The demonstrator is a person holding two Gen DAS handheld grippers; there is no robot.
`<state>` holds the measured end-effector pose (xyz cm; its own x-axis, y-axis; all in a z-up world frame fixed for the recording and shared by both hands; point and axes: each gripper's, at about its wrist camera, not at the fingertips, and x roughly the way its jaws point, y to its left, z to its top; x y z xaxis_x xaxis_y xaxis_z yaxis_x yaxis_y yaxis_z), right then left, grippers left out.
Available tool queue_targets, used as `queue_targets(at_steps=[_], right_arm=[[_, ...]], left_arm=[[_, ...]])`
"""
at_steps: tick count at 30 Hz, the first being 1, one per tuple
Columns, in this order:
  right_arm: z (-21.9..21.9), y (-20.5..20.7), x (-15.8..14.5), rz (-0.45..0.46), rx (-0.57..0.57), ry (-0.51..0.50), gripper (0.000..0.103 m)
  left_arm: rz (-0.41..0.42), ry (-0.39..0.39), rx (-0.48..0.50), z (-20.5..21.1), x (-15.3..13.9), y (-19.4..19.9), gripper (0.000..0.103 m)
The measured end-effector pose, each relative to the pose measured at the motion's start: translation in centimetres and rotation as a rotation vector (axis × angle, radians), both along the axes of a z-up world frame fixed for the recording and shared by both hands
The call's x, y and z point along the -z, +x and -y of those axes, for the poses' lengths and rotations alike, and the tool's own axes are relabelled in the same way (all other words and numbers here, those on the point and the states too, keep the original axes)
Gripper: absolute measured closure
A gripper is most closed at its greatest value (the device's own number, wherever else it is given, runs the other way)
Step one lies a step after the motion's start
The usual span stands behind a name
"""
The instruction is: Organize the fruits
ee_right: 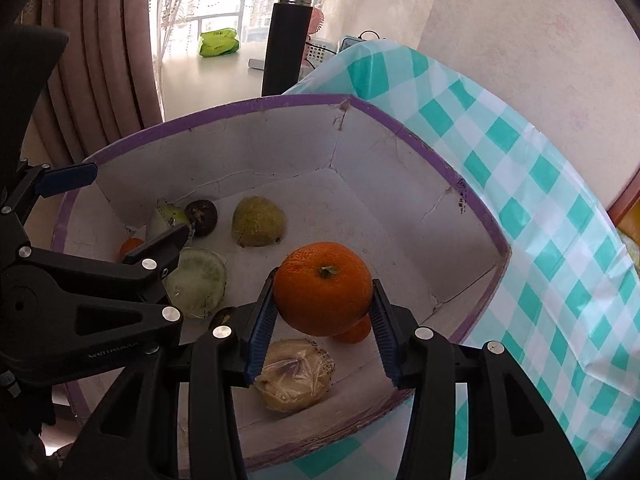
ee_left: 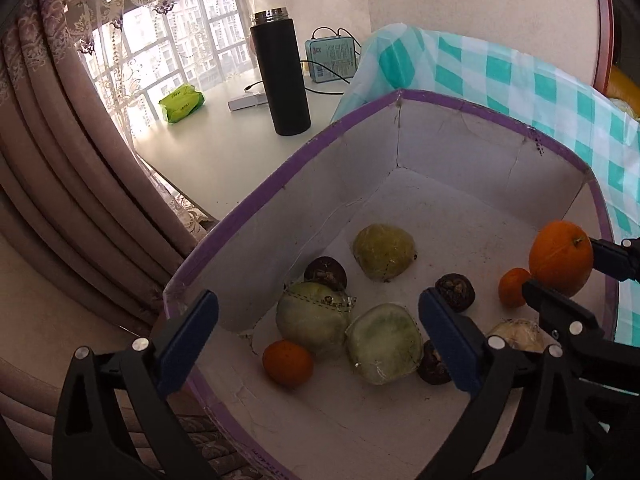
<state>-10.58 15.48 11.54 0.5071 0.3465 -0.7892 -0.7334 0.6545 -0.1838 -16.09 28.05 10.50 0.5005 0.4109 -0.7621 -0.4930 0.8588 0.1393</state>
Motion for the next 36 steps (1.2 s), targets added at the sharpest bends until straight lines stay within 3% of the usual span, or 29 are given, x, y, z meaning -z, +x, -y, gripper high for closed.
queue_targets(at_steps=[2,6,10,13,18,20,24,30,36], right_arm=[[-0.2,0.2,0.6,-0.007,0.007,-0.024,0.054],[0.0,0.3,1.0,0.001,0.006,-0.032,0.03],[0.1,0.5,0.9,0.01,0.018,-0.048,0.017],[0.4,0.9,0.9,-0.003,0.043,-0.068,0.017],[0.8,2.3,0.7,-0.081,0.081,-0.087,0.017],[0.7,2.4,0.6,-0.105,0.07,-0.105,0.017],[-0.2,2.8,0.7,-0.193,0.069,-0.166,0.017],[-1.4,3.0,1.4,-0.216,0.087,-0.265,0.017],[-1.6,2.7,2.2,-0.235,0.087,-0.268,0.017]], left_arm=[[0.006,0.006,-0.006,-0.5,-0.2,-0.4,0.002],[-0.003,-0.007,-0.012,-1.2,0.1,-0.4,0.002],[-0.003,-0.037,0.004,-1.3,0.4,-0.2,0.002],[0.016,-0.023,0.006,-1.0,0.1,-0.3,0.002],[0.117,-0.016,0.032,-0.7,-1.8,-1.0,0.002],[0.131,-0.051,0.032,-1.0,-2.3,-1.1,0.002],[0.124,-0.177,0.044,-2.3,-2.5,-0.9,0.002],[0.029,-0.093,-0.017,-2.3,-2.1,-0.5,0.002],[0.0,-0.142,0.007,-2.5,-1.5,-0.6,0.002]])
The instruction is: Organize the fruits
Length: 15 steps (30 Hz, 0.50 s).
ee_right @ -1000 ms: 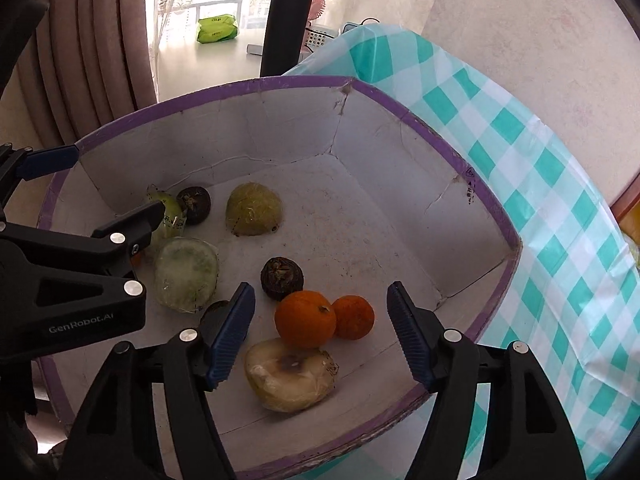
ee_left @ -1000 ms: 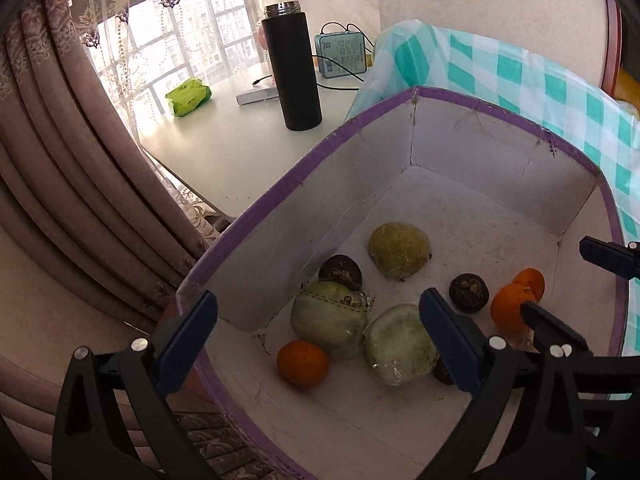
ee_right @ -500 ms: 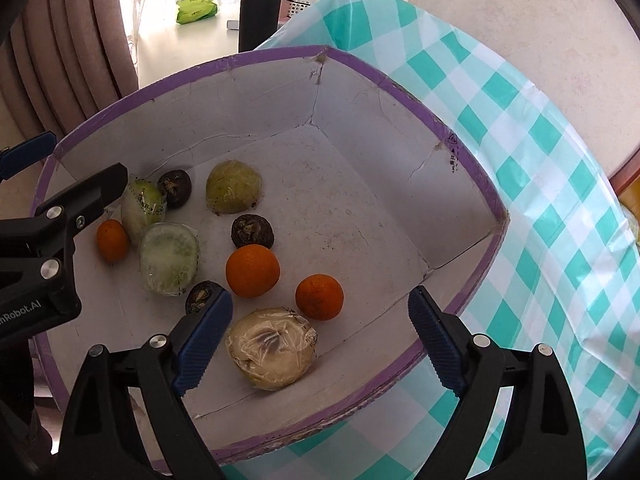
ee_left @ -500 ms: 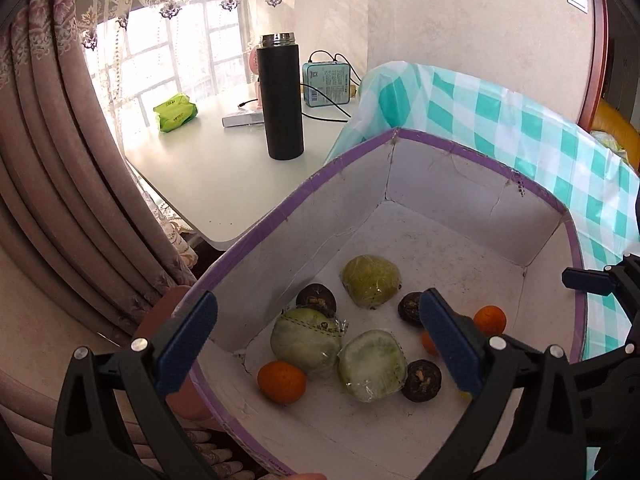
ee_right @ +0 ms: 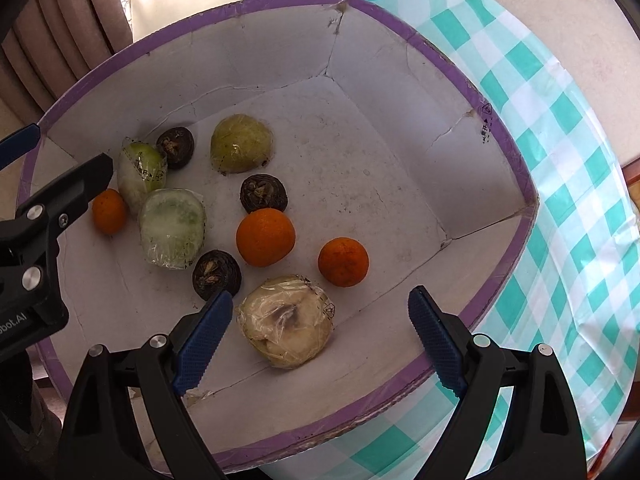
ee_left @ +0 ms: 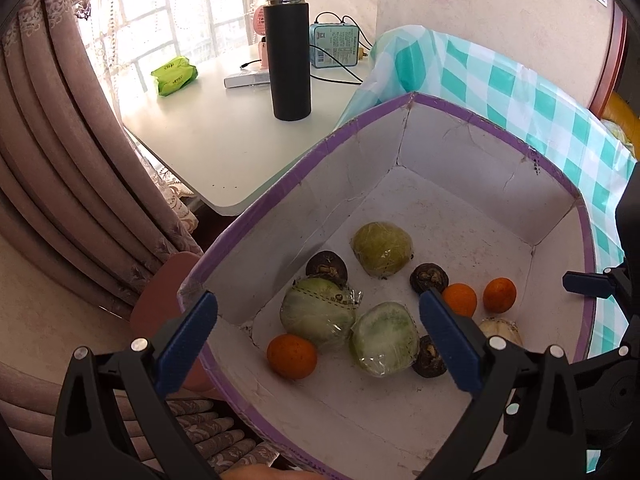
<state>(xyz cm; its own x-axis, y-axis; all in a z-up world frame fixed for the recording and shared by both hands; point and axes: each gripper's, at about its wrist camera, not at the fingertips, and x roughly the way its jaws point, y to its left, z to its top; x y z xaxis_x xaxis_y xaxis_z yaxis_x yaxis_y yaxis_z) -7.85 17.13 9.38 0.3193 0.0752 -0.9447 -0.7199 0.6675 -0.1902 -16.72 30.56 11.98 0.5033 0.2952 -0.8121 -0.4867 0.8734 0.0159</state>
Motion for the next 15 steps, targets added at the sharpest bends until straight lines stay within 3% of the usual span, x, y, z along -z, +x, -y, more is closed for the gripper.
queue_targets(at_steps=[15], right_arm=[[-0.06,-0.83,0.02,-0.002,-0.004,0.009,0.017]], left_arm=[[-0.02,-0.016,0.011,0.42,0.35,0.11,0.002]])
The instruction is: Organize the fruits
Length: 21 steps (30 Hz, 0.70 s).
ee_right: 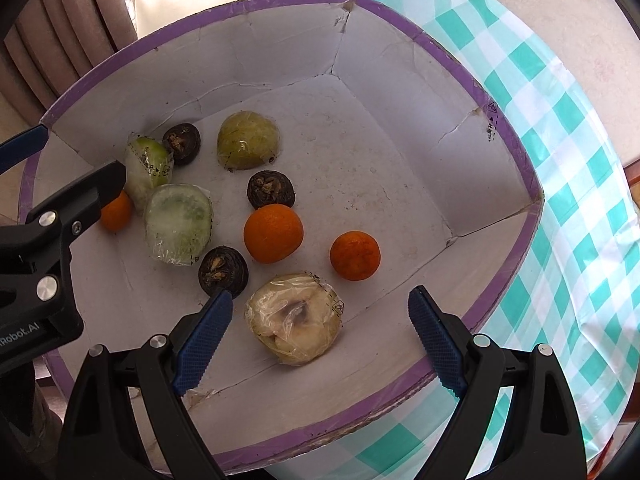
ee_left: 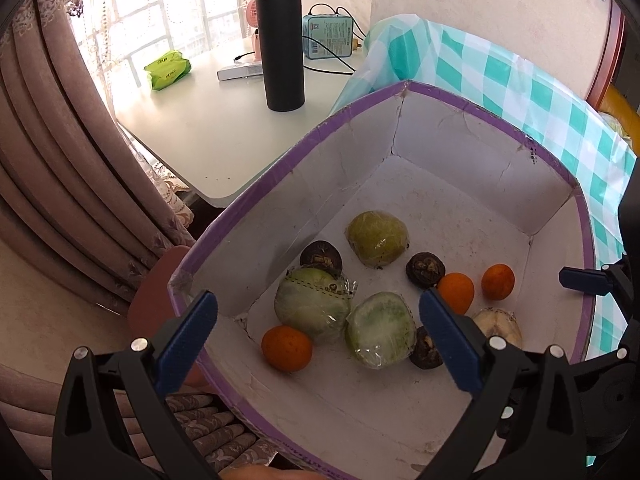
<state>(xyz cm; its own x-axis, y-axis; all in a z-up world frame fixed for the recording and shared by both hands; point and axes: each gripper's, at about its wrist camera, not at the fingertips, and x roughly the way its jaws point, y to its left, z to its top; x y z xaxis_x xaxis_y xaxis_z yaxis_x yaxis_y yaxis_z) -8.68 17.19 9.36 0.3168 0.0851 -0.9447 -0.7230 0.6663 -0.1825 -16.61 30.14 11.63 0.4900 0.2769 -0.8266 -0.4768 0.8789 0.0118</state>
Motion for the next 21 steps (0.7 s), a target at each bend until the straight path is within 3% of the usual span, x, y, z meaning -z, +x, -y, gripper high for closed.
queue_targets(at_steps=[21], right_arm=[[-0.18,0.01,-0.15,-0.008,0.007,0.011,0.017]], left_arm=[[-0.028,-0.028,-0.008,-0.47,0.27,-0.11,0.002]])
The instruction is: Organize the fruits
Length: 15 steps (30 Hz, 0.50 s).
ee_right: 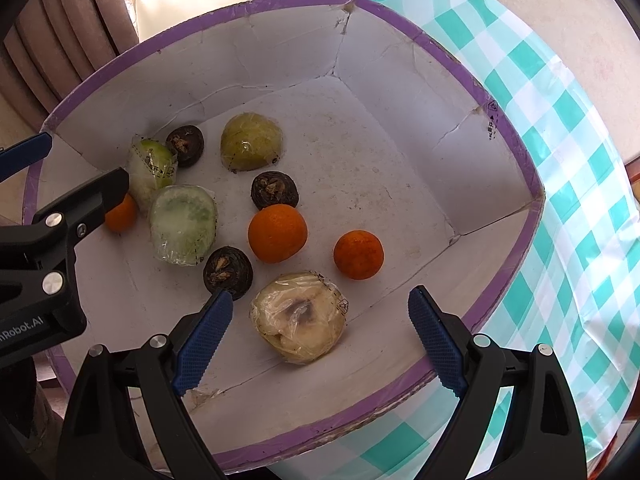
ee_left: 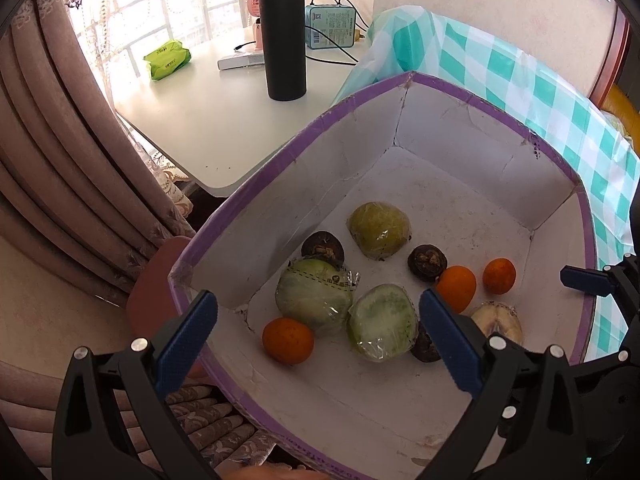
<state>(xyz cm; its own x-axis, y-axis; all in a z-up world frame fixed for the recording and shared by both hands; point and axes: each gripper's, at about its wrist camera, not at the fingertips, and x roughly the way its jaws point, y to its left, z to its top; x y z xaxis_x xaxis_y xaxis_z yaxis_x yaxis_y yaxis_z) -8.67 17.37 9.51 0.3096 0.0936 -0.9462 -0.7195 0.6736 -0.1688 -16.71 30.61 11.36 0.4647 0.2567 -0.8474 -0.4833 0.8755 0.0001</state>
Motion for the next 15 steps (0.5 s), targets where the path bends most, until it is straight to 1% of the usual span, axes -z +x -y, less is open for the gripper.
queue_targets(at_steps=[15], right_arm=[[-0.27,-0.15,-0.04,0.003,0.007,0.008,0.017]], left_arm=[[-0.018,-0.013,-0.004,-0.11,0.38,0.0,0.002]])
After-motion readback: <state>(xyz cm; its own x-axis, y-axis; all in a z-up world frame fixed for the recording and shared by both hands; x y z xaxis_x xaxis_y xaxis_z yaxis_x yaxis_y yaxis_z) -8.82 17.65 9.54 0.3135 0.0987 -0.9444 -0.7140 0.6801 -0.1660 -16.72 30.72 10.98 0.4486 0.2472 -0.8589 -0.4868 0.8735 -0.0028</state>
